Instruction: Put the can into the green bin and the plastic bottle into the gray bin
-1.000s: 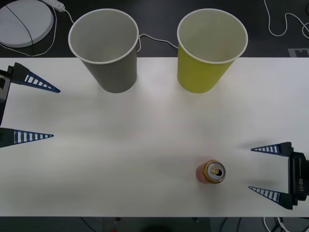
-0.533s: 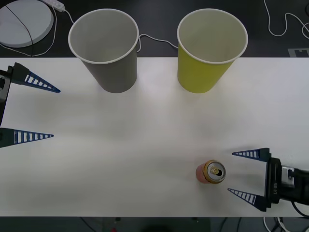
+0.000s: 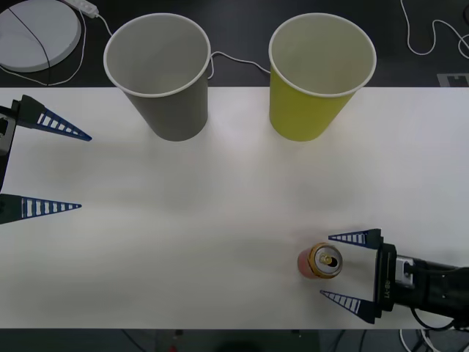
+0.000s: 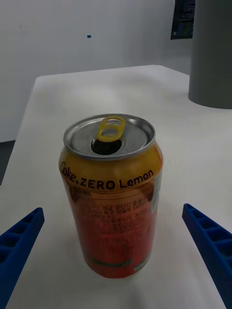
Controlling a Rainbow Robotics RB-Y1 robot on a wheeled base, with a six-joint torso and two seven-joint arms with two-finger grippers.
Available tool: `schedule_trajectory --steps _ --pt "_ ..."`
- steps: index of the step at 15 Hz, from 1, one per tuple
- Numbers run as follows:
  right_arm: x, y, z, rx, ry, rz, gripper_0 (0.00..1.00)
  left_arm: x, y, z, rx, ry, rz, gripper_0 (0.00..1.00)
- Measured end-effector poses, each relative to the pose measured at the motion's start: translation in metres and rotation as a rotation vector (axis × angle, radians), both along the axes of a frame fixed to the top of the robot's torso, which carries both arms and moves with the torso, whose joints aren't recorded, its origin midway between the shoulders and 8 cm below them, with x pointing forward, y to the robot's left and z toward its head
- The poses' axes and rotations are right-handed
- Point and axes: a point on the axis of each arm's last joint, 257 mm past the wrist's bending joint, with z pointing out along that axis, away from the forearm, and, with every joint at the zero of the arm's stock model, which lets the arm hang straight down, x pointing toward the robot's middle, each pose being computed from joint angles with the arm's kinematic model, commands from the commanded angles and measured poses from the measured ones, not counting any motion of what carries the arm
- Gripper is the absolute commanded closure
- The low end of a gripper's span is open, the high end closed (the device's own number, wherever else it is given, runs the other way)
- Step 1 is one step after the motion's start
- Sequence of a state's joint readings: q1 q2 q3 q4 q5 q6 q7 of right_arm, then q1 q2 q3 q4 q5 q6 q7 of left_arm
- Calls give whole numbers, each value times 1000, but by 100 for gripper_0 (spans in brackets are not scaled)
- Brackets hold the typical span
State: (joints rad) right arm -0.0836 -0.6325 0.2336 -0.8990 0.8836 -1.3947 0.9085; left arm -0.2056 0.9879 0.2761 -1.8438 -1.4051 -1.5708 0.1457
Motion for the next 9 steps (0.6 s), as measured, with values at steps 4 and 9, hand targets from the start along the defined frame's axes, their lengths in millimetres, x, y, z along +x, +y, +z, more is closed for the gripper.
schedule_trajectory --steps 4,9 --pt "8 21 -5 10 -13 -9 0 0 0 0 0 0 0 0" --pt "14 36 -6 20 -26 -12 0 0 0 0 0 0 0 0"
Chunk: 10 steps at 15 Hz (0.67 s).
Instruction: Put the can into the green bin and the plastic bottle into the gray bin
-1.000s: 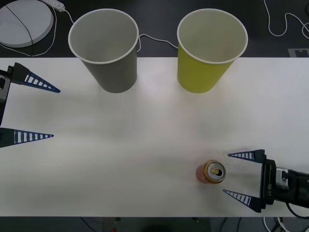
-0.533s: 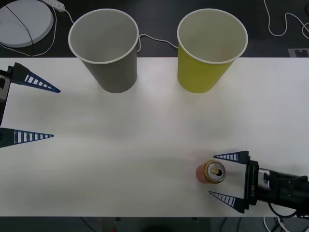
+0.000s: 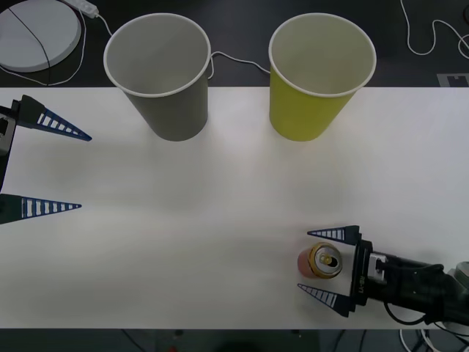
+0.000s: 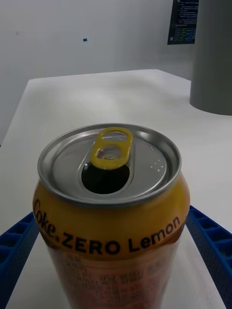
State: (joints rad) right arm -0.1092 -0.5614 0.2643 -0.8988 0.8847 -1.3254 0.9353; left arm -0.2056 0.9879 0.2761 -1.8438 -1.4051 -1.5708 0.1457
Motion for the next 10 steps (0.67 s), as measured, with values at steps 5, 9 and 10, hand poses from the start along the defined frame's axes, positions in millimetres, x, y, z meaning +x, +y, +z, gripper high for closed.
schedule_trajectory --steps 5,9,10 --pt "1 2 0 1 -4 3 96 0 0 0 0 0 0 0" --pt "0 5 0 0 -2 10 100 0 0 0 0 0 0 0" --pt "0 5 0 1 1 10 100 0 0 0 0 0 0 0"
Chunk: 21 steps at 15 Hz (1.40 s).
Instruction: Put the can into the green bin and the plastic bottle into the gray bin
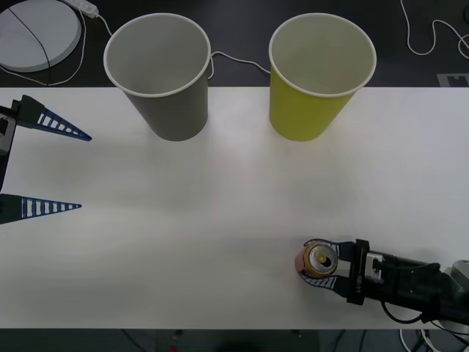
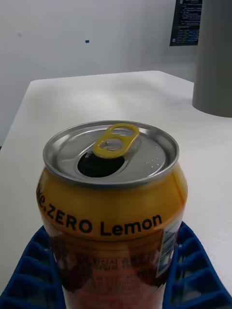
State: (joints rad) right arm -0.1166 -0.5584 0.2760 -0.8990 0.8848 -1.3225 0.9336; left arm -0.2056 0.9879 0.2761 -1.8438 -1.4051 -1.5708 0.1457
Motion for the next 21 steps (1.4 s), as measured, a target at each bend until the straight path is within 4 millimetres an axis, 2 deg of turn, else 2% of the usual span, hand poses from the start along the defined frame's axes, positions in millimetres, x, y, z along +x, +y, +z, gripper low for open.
schedule_trajectory --steps 4,9,14,18,21 --pt "2 1 2 4 5 1 100 0 0 0 0 0 0 0" --pt "6 -8 22 -60 29 29 100 0 0 0 0 0 0 0" --pt "0 -29 64 -177 103 -13 100 0 0 0 0 0 0 0" --pt "-6 -49 100 -282 181 -122 100 0 0 0 0 0 0 0" --pt "-7 -56 124 -317 250 -210 100 0 0 0 0 0 0 0"
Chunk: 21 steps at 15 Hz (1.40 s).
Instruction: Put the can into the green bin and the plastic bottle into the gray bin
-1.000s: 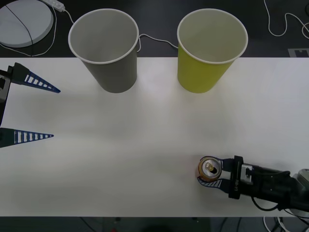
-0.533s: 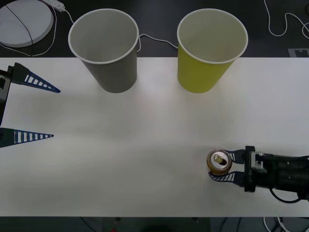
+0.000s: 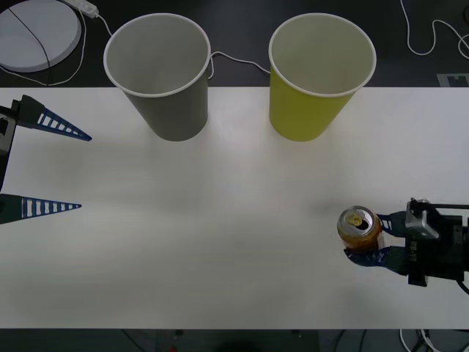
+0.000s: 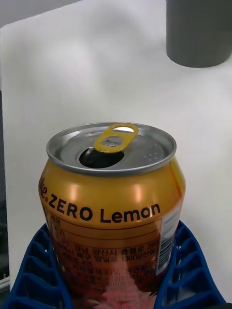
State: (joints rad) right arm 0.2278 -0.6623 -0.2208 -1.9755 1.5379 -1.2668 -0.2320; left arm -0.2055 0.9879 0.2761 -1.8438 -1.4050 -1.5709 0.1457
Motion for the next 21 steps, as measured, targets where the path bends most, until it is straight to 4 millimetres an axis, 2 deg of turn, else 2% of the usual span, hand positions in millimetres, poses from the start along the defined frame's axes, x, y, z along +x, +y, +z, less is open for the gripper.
schedule_trajectory --steps 8,14,17,21 --pt "-2 -31 64 -23 188 -236 100 0 0 0 0 0 0 0" --pt "15 -76 113 2 300 -471 100 0 0 0 0 0 0 0" --pt "24 -87 138 -18 329 -549 100 0 0 0 0 0 0 0" --pt "42 -94 166 -113 347 -519 100 0 0 0 0 0 0 0"
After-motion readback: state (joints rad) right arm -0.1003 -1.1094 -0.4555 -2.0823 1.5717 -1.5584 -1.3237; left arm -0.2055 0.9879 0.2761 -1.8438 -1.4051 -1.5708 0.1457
